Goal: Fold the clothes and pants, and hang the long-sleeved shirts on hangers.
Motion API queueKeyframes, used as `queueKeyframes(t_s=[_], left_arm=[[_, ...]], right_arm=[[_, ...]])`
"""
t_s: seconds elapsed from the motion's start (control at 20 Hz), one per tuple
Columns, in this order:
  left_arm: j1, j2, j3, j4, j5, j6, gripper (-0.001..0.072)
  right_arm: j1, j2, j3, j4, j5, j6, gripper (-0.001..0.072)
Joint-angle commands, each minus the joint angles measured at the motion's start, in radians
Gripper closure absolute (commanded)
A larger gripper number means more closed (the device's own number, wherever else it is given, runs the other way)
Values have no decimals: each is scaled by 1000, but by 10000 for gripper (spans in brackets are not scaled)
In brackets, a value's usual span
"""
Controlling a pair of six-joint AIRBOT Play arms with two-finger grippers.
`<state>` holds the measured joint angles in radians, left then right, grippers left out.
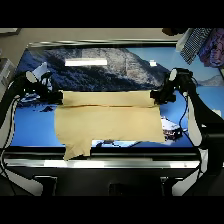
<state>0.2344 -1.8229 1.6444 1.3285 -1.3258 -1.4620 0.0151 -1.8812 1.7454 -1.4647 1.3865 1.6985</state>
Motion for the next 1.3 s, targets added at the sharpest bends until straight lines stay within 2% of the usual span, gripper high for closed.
queueKeyframes(t_s=[0.0,0.05,0.1,0.15,0.3,0.5,0.6,0.7,0.9,1.25], left_arm=[[9,6,0,16,-21,-3,579],[18,19,0,32,-40,-2,453],[31,38,0,60,-68,1,265],[55,63,-4,51,-89,-5,224],[154,191,-114,-55,-98,8,211],[327,463,-566,-257,-32,115,212],[369,601,-804,-310,-7,139,212],[366,727,-992,-320,16,138,212],[362,904,-1223,-378,53,140,212],[362,951,-1321,-560,132,185,212]], right_arm=[[-2,-3,0,-43,77,-51,390],[-5,5,0,-61,111,-110,389],[-19,22,-1,-62,135,-150,388],[-47,45,-1,-28,135,-154,387],[-167,154,-71,59,130,-217,388],[-344,356,-406,303,45,-301,388],[-373,448,-573,444,-44,-301,389],[-354,504,-663,469,-96,-302,390],[-303,520,-687,471,-80,-330,392],[-213,520,-687,470,-42,-330,398]])
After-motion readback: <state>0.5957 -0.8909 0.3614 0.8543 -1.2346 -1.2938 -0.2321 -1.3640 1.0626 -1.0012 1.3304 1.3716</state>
